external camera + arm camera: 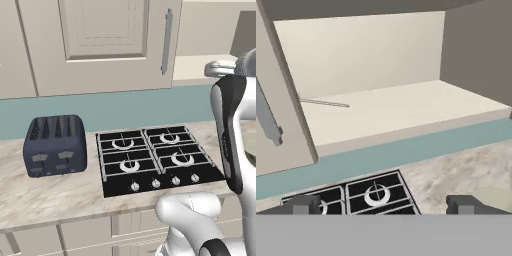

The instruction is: Open the cabinet and setup a tea strainer by placing it in the bowl upright.

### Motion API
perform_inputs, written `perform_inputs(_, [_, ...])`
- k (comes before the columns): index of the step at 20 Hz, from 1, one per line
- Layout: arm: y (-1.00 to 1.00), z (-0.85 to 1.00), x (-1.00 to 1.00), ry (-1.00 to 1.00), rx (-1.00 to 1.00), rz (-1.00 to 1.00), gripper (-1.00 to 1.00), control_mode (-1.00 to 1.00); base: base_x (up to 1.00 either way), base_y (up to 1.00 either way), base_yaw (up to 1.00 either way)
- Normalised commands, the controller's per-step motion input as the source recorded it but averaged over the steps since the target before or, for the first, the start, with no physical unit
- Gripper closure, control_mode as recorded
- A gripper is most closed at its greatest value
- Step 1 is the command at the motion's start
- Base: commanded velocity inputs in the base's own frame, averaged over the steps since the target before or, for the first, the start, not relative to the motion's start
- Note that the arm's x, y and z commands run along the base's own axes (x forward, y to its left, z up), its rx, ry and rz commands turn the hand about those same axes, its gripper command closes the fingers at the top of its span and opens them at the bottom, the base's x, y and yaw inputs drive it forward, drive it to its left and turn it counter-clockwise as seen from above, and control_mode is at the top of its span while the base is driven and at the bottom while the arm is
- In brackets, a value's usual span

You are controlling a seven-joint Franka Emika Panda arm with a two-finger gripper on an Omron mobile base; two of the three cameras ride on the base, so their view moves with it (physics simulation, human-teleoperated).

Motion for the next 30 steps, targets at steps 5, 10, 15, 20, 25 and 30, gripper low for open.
perform_inputs(5, [0.49,0.81,-0.03,-0.03,0.00,0.03,-1.00,-1.00,0.00,0.00,0.00])
perform_inputs(10, [0.39,0.20,-0.01,-0.02,0.08,0.01,-1.00,-1.00,0.00,0.00,0.00])
perform_inputs(15, [0.51,-0.02,0.19,-0.08,0.01,-0.01,-1.00,-1.00,0.00,0.00,0.00])
perform_inputs(20, [0.54,-0.02,0.47,0.00,0.00,0.13,-1.00,-1.00,0.00,0.00,0.00])
perform_inputs(25, [0.28,-0.03,0.38,0.00,0.00,0.15,-1.00,-1.00,0.00,0.00,0.00])
perform_inputs(30, [-0.11,-0.04,0.37,0.02,-0.03,0.00,-1.00,-1.00,0.00,0.00,0.00])
